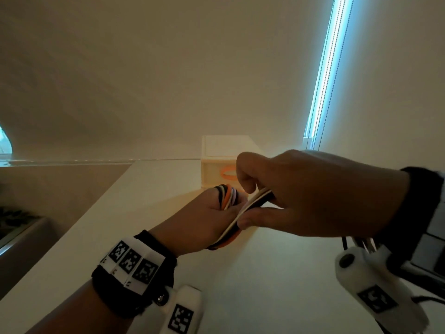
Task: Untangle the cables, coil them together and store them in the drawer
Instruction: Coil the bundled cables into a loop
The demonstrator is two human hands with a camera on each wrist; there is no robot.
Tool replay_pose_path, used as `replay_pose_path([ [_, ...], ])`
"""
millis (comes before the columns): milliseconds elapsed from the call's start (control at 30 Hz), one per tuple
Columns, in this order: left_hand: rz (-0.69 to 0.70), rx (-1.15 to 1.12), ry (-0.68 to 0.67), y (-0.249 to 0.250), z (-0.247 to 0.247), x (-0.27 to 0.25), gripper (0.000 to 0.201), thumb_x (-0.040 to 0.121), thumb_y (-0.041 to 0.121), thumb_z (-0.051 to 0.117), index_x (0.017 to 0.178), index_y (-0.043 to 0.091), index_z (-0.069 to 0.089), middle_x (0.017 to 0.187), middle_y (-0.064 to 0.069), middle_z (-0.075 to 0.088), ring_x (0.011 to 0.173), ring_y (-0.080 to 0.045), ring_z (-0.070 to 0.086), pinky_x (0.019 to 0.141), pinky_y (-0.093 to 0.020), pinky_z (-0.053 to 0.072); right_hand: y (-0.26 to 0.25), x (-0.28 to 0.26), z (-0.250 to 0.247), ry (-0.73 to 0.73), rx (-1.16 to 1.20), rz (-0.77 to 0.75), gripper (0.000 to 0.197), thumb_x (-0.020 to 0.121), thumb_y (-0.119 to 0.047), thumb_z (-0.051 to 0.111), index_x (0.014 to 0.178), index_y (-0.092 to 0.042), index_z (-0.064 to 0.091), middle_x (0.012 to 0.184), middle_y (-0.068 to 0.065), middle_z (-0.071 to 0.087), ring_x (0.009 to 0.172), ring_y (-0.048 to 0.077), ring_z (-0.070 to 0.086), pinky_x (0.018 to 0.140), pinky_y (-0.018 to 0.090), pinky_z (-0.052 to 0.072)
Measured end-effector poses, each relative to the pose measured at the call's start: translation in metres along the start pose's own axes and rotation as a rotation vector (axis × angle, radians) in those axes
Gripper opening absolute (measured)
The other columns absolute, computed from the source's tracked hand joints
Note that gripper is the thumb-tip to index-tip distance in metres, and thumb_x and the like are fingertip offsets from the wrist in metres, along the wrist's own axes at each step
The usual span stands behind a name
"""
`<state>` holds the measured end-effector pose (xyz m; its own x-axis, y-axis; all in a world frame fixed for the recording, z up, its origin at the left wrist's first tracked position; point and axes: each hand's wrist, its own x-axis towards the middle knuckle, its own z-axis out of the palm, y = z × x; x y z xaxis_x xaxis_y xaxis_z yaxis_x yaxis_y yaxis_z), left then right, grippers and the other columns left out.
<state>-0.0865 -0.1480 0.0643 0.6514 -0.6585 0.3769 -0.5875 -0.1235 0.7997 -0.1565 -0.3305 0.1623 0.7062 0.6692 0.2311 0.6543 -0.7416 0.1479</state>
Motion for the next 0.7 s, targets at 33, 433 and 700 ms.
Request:
replay_pose_path([
  [33, -0.021, -0.025, 0.002, -0.001, -0.001, 0.0, 0.048, 0.1, 0.04, 0.05, 0.066, 0.008, 0.056, 0.05, -0.013, 0.047, 0.04, -0.02, 0.038, 0.042, -0.027, 0.033, 0.002, 0.002, -0.002, 0.002, -0.004, -0.022, 0.038, 0.084, -0.07, 0.055, 0.099, -0.042, 0.036, 0.057, -0.014, 0.046, 0.06, 0.009, 0.055, 0.045, 0.016, 0.033],
  [433, -0.14, -0.337, -0.139, -0.017, 0.019, -0.001, 0.094, 0.079, 0.09, 0.016, 0.082, 0.005, 0.058, 0.062, -0.013, 0.049, 0.051, -0.023, 0.039, 0.052, -0.033, 0.031, 0.03, 0.013, 0.005, 0.024, 0.171, -0.094, 0.042, 0.086, -0.062, 0.061, 0.12, -0.039, 0.053, 0.06, -0.013, 0.053, 0.06, 0.006, 0.058, 0.049, 0.017, 0.04],
  [700, -0.019, -0.306, -0.249, 0.0, 0.011, -0.002, 0.039, 0.085, 0.054, 0.07, 0.069, 0.021, 0.059, 0.066, -0.019, 0.05, 0.048, -0.021, 0.042, 0.051, -0.026, 0.034, 0.037, 0.024, 0.011, 0.088, 0.243, -0.114, 0.03, 0.09, -0.059, 0.06, 0.094, -0.031, 0.07, 0.067, -0.013, 0.061, 0.061, 0.013, 0.061, 0.052, 0.026, 0.049],
])
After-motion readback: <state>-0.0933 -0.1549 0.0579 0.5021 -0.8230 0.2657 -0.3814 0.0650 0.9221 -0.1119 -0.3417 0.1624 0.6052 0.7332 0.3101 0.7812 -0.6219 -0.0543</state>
